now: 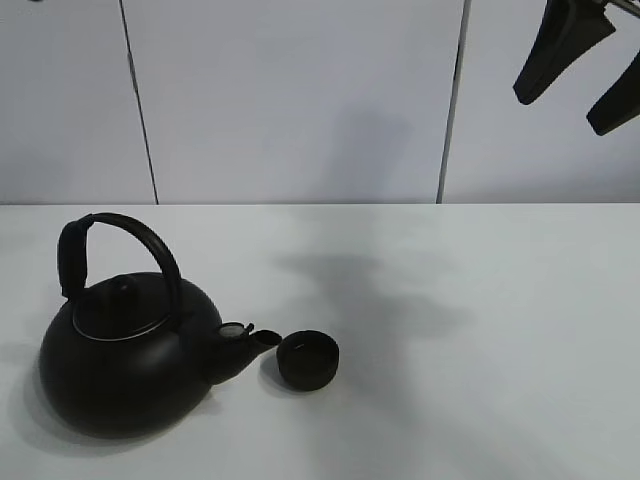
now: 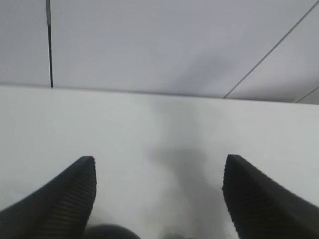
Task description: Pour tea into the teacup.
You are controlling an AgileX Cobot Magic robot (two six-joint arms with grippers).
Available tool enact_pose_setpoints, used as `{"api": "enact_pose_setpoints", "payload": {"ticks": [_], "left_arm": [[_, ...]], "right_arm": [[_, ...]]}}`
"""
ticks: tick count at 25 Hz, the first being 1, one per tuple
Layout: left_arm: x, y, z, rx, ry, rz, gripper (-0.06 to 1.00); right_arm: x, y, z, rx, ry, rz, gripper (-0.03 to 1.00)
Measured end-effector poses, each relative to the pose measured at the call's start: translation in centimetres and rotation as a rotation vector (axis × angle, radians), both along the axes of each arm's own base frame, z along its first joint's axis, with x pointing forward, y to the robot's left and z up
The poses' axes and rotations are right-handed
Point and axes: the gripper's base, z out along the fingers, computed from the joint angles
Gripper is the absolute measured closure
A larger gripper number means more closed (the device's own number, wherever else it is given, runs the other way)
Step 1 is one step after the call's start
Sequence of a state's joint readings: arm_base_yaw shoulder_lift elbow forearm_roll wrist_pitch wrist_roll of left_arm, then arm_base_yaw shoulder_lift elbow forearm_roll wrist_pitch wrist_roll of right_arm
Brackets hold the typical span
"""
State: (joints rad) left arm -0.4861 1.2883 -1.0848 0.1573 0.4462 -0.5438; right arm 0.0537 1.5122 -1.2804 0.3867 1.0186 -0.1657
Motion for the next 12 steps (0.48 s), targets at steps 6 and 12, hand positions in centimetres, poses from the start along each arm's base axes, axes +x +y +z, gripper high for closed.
{"api": "enact_pose_setpoints", "payload": {"ticks": [6, 12], "left_arm": [[3.3, -3.1, -2.5, -0.028, 0.285, -0.036, 0.42], [4.9, -4.7, -4.8, -0.031, 0.394, -0.096, 0.42]], "right_arm": [[0.0, 0.0, 0.0, 0.0, 0.0, 0.0, 0.49], [0.0, 0.0, 0.0, 0.0, 0.0, 0.0, 0.49]]}}
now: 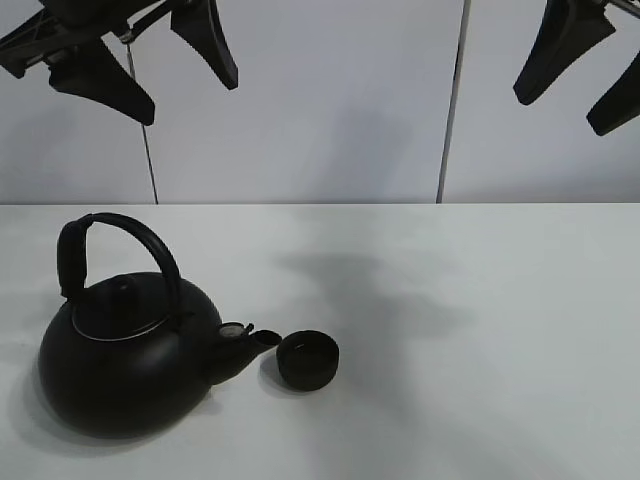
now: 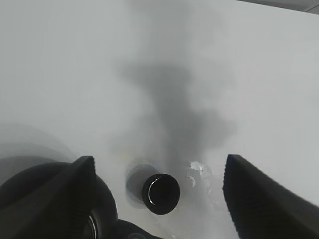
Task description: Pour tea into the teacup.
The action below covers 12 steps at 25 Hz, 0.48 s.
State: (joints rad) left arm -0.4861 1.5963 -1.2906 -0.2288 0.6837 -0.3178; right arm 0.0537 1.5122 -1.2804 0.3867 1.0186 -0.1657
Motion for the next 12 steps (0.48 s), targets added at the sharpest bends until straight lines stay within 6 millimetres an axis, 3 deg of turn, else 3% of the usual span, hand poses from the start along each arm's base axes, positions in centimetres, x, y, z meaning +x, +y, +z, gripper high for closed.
{"api": "enact_pose_setpoints", "payload": {"ticks": [12], "left_arm": [[0.0, -0.05, 0.07, -0.002, 0.0, -0.006, 0.42]], "right_arm": [[0.06, -0.01, 0.02, 0.0, -0.007, -0.003, 0.49]]}}
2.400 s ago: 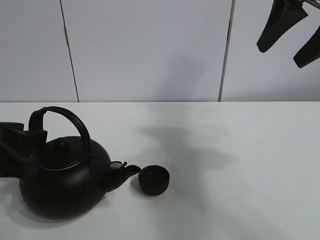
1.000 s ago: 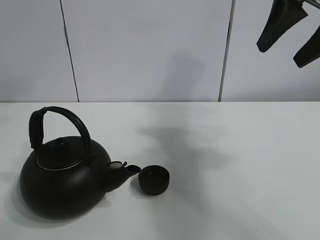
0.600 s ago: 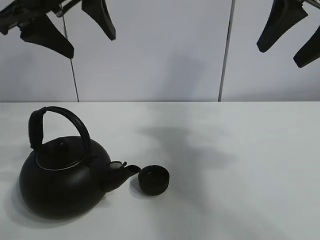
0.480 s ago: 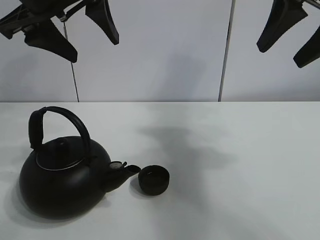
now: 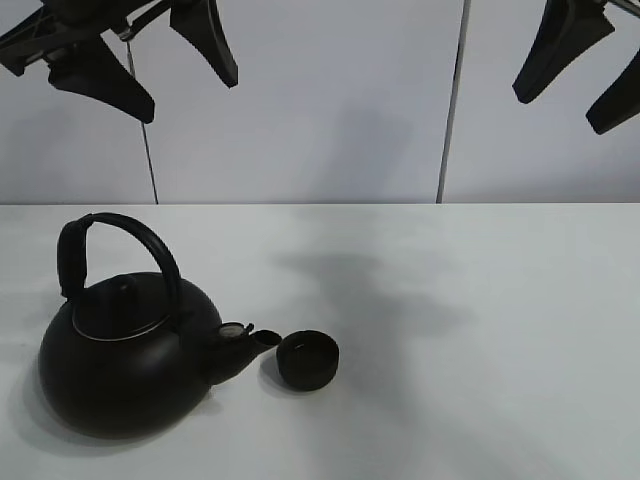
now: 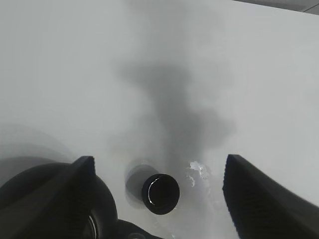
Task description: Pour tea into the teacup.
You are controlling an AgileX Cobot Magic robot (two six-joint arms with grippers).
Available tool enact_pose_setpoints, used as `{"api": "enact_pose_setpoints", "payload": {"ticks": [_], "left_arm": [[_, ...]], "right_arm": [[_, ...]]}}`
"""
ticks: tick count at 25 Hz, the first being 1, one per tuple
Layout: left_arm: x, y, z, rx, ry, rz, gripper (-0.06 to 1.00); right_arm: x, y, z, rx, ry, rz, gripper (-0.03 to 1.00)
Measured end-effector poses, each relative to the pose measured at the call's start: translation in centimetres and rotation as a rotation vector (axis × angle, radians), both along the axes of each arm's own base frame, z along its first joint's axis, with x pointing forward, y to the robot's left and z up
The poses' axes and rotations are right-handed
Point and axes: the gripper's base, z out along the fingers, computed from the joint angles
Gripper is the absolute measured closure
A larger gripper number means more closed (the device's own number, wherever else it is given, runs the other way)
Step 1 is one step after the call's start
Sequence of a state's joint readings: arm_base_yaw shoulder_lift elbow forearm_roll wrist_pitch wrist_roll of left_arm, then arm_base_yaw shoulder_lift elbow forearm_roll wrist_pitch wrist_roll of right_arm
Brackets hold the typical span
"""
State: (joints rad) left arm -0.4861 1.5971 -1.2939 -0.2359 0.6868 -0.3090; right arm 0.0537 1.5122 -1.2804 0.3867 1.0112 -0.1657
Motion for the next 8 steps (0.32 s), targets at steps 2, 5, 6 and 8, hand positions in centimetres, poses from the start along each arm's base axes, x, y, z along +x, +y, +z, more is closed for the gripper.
{"api": "enact_pose_setpoints", "payload": {"ticks": [2, 5, 6, 8], "left_arm": [[-0.01, 0.0, -0.01, 0.001, 0.0, -0.001, 0.42], [-0.01, 0.0, -0.01, 0.001, 0.0, -0.001, 0.42], [-0.01, 0.0, -0.01, 0.001, 0.0, -0.001, 0.42], [-0.01, 0.0, -0.01, 0.001, 0.0, -0.001, 0.42]], "right_arm": [[0.0, 0.0, 0.0, 0.0, 0.0, 0.0, 0.49], [0.0, 0.0, 0.0, 0.0, 0.0, 0.0, 0.49], [0.0, 0.0, 0.0, 0.0, 0.0, 0.0, 0.49], [0.01, 0.0, 0.0, 0.0, -0.001, 0.0, 0.49]]}}
